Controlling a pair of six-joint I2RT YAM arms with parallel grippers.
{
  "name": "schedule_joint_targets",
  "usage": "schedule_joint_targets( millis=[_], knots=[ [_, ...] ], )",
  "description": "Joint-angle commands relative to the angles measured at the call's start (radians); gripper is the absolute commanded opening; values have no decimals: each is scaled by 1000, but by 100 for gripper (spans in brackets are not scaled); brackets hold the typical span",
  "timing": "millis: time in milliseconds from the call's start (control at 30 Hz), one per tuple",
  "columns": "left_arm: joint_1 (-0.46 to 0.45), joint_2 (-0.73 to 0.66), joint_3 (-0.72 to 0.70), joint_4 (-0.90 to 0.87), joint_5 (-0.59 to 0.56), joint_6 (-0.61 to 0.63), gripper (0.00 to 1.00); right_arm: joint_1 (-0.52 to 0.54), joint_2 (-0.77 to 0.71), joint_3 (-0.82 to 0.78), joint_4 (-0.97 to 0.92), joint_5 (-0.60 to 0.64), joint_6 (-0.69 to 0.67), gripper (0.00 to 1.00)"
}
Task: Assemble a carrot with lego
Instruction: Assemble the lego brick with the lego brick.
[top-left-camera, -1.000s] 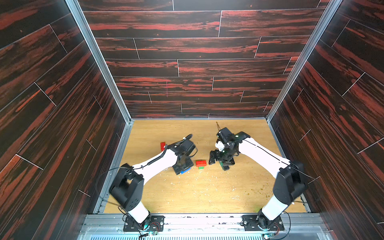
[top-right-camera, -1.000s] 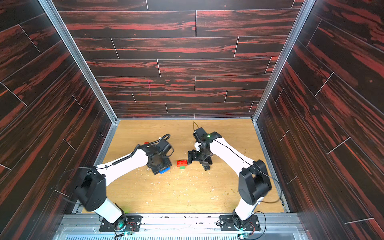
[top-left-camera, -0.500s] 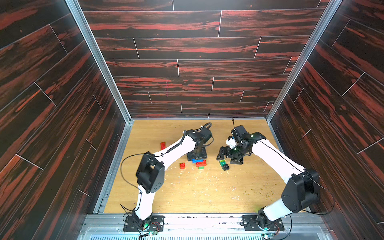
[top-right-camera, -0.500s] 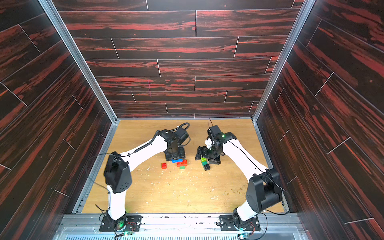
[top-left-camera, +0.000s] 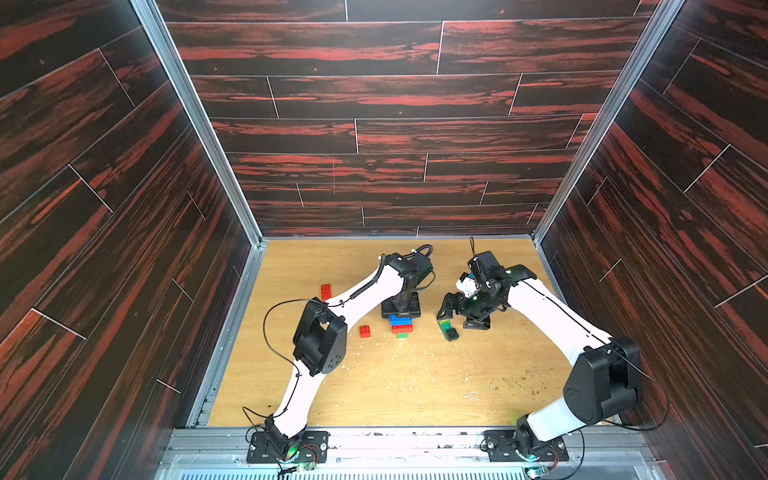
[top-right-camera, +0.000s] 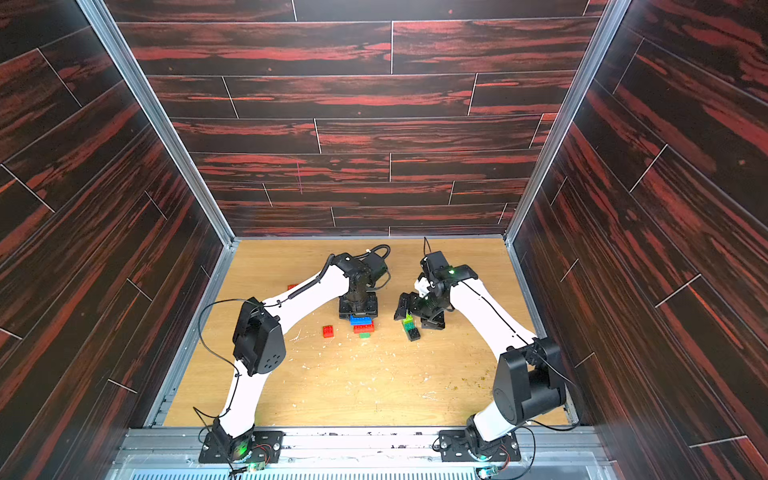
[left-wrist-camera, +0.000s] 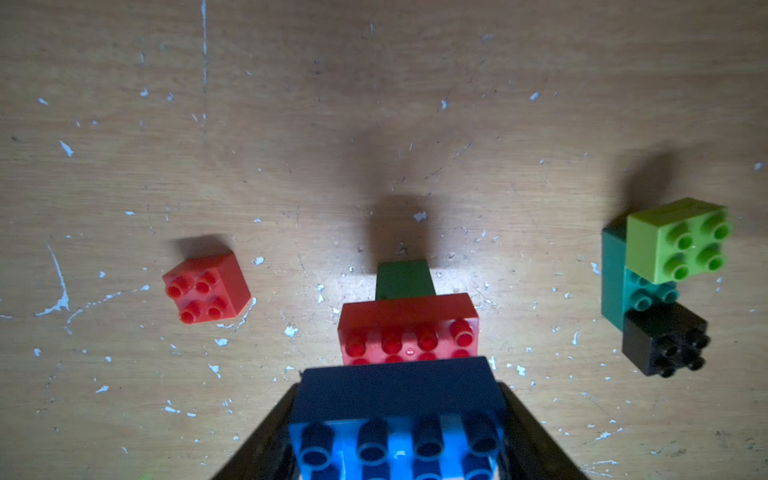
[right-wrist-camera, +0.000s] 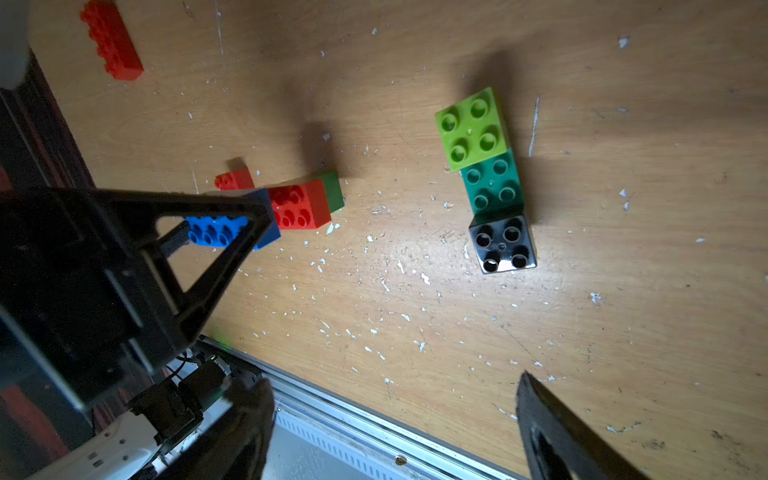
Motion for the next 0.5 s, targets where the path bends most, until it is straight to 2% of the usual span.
schedule_joint_targets(
  millis=[0, 467],
  knots=[
    [-11, 8, 21, -46, 16, 6, 38, -7, -29, -10, -1, -19, -14, 92],
    [-17, -1, -23, 11, -4, -73, 38, -14, -18, -6, -3, -20, -18, 92]
  ],
)
